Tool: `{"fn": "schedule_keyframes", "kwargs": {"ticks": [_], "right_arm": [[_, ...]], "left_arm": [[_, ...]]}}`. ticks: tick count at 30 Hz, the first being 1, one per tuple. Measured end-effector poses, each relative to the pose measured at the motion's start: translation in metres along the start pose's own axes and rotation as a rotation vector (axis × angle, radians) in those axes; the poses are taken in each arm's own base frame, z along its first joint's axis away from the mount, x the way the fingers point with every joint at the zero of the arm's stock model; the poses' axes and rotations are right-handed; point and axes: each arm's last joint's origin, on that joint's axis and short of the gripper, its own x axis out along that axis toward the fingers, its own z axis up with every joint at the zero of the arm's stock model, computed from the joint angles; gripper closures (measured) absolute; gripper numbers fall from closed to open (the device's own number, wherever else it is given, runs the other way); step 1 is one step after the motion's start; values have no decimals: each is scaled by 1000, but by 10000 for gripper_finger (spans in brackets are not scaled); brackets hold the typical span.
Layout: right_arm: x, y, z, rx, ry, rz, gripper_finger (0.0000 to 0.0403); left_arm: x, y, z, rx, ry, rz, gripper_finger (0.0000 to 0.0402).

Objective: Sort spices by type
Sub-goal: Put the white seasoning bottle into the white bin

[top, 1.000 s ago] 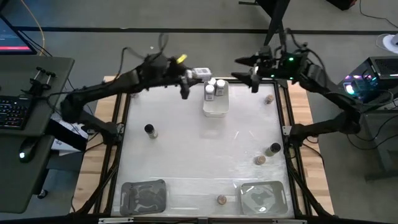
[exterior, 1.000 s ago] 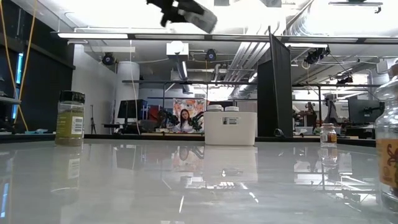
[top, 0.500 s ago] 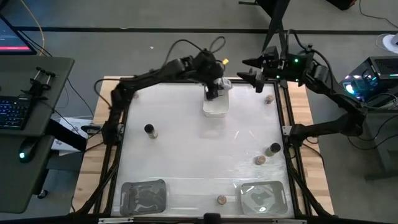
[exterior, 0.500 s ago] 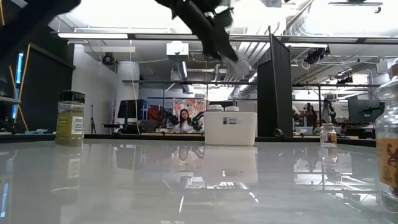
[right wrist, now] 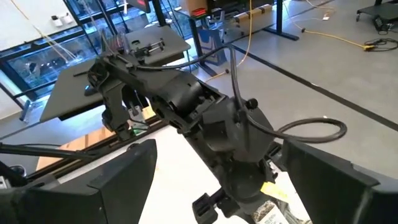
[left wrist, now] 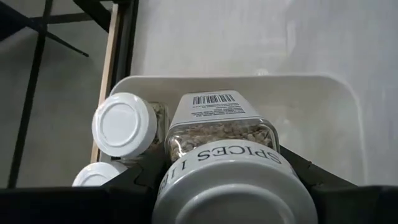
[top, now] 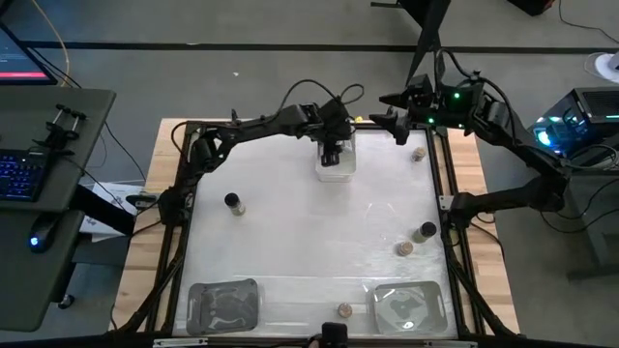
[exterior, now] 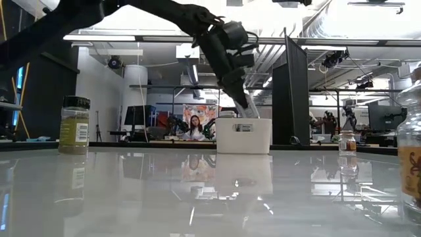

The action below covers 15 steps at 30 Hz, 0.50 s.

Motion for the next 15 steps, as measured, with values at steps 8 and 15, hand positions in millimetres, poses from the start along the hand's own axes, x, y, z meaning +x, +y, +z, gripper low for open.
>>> {"fn": "schedule_keyframes", "kwargs": {"ticks": [8,15], "right_arm": [[7,-1,-2,25,22,-3,59],[25,-4,-6,43,73,-13,59]], "left_arm": [[10,-6,-8,45,85,-29,220],[9,-12,-10,60,115,-66,187]]}}
